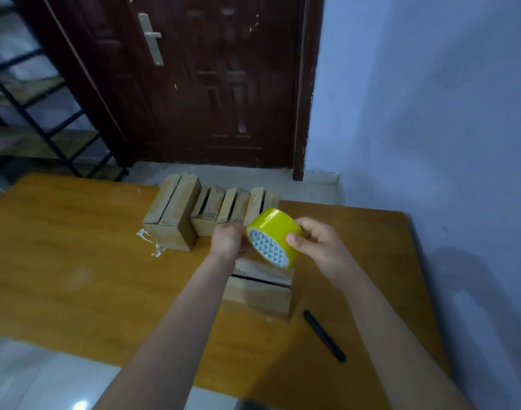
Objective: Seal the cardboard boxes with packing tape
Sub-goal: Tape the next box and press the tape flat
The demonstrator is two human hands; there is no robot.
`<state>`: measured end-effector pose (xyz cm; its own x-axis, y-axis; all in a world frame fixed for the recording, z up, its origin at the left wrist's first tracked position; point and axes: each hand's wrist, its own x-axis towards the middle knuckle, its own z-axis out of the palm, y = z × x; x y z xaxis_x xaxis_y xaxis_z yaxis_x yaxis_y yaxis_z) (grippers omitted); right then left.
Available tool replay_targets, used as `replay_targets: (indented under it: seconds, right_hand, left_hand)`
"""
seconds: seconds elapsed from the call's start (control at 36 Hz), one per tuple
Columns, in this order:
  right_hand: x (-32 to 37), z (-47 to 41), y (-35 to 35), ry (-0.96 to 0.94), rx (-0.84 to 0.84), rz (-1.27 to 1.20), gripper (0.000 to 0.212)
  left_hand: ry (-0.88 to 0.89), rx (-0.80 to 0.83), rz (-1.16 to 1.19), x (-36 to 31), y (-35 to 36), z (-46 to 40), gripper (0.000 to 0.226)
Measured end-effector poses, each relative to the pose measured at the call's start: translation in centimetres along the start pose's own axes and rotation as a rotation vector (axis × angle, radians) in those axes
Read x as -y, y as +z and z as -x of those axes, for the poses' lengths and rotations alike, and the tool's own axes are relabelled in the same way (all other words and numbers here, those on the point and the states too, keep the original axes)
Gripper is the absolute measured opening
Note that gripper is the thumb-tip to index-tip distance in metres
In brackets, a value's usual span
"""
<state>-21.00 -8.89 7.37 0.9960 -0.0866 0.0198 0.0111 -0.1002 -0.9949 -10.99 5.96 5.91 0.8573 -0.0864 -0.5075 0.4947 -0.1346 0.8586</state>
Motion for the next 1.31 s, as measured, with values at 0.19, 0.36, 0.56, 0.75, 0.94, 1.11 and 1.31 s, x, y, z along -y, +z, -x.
replay_targets:
  seconds: [0.19, 0.36, 0.56, 0.75, 0.94, 1.11, 1.31]
  right_hand:
    - [-1.5, 0.4, -2.1, 0.206, 0.098, 0.864, 0.048]
    - [-2.9, 1.6, -3.3, 0.193, 0.134, 0.824, 0.039]
    - [-5.1, 2.3, -3.8, 0.246, 0.269, 0.664, 0.023]
    - [-6.9, 2.5, -4.0, 0.352, 0.243, 0.751, 0.032]
    - [-7.5, 1.7, -2.2, 0.458, 0.248, 1.243, 0.059]
    - [-8.0, 1.5, -2.5, 0.355, 0.264, 0.966, 0.045]
    - [-8.8, 1.2, -3.7, 0.365, 0.217, 0.597, 0.03]
  left_hand:
    - [0.137, -0.222, 0.082, 0.1, -3.7, -0.9, 0.019]
    - [0.13, -0.2, 0.062, 3.0, -3.6, -0.5, 0.025]
    - [0.024, -0.165, 0.285, 7.2, -3.6, -1.4, 0.015]
    - [-0.017, -0.196, 0.375, 9.9, -3.0, -2.3, 0.009]
    - [-0.096, -0.231, 0.479, 9.9, -3.3, -3.8, 0.045]
    - [-0.114, -0.163, 0.645, 9.9, -4.4, -4.1, 0.04]
    - [-0.158, -0.106, 0.733, 9.9, -5.3, -4.8, 0.042]
